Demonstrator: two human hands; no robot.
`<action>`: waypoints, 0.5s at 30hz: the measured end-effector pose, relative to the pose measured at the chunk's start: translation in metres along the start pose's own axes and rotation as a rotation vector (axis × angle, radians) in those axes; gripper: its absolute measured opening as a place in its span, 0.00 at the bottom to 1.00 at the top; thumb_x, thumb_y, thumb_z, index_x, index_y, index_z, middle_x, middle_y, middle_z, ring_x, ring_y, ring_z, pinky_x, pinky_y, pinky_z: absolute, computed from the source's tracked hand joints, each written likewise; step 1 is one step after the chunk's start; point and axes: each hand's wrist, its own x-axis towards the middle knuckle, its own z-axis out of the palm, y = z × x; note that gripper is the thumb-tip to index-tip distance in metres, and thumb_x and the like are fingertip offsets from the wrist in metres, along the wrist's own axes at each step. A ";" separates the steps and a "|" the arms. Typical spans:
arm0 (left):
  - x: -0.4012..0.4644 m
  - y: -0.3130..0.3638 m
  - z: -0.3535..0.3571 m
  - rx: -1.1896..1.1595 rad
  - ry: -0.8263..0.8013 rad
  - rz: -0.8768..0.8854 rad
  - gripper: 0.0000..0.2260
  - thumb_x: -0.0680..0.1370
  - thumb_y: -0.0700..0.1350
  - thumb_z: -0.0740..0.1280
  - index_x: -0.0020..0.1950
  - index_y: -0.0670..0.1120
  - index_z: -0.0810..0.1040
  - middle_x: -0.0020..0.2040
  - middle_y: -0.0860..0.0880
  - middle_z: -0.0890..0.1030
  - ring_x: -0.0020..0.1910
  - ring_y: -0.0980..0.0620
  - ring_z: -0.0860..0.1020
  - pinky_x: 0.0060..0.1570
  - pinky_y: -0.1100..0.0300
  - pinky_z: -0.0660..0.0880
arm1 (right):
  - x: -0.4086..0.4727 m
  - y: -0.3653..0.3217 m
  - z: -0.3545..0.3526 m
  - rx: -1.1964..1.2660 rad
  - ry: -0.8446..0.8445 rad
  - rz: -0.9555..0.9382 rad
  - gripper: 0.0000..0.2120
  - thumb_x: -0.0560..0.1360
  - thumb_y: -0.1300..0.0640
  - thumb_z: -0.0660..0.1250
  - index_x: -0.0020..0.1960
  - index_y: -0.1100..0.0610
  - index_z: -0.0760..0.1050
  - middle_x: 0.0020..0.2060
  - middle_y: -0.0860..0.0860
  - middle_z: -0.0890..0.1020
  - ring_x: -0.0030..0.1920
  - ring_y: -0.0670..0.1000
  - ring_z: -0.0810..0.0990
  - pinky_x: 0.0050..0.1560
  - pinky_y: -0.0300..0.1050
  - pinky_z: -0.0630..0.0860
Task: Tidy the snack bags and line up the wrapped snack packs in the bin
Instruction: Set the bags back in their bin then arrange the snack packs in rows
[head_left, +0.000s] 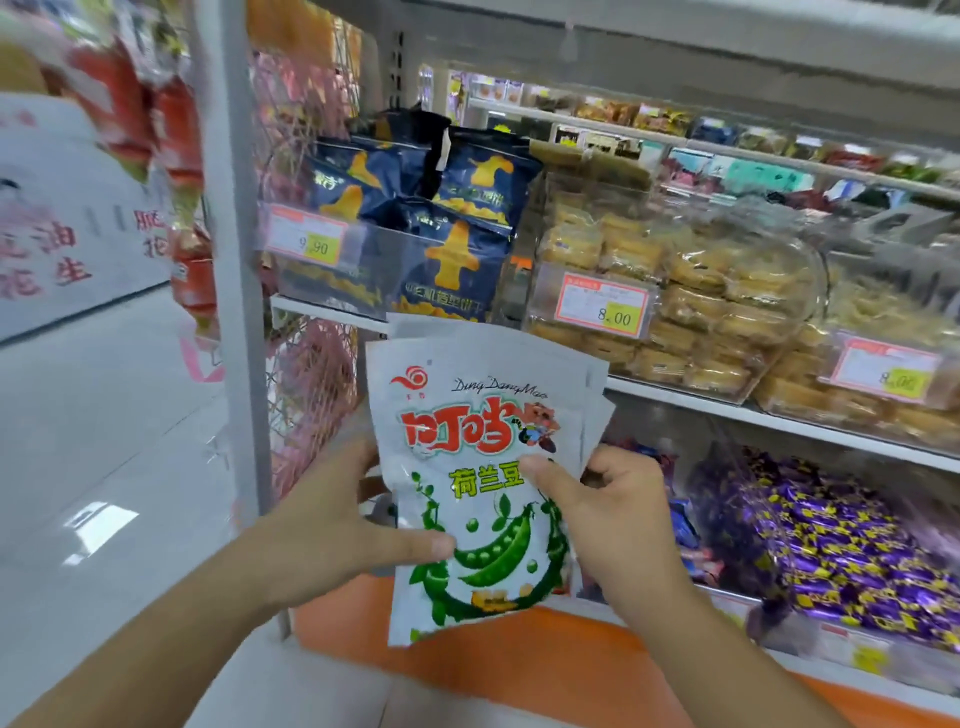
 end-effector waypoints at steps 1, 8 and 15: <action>0.001 -0.001 0.002 0.006 0.032 0.010 0.35 0.64 0.40 0.85 0.61 0.64 0.74 0.56 0.68 0.84 0.55 0.72 0.81 0.43 0.68 0.82 | 0.001 -0.003 0.003 0.036 -0.019 -0.005 0.04 0.74 0.57 0.79 0.42 0.57 0.88 0.36 0.50 0.89 0.37 0.50 0.88 0.34 0.50 0.85; 0.036 -0.018 -0.014 0.066 0.207 0.084 0.31 0.62 0.41 0.87 0.60 0.58 0.80 0.55 0.65 0.86 0.56 0.67 0.82 0.54 0.66 0.77 | 0.022 -0.014 0.021 0.141 -0.092 -0.108 0.08 0.75 0.62 0.77 0.40 0.51 0.87 0.35 0.46 0.89 0.37 0.44 0.88 0.34 0.38 0.82; 0.088 -0.047 -0.017 0.179 0.250 0.102 0.28 0.64 0.44 0.86 0.59 0.57 0.80 0.55 0.64 0.85 0.55 0.68 0.81 0.54 0.65 0.79 | 0.048 0.018 0.032 0.076 -0.091 -0.137 0.23 0.76 0.63 0.76 0.40 0.32 0.86 0.42 0.39 0.89 0.47 0.39 0.87 0.45 0.34 0.81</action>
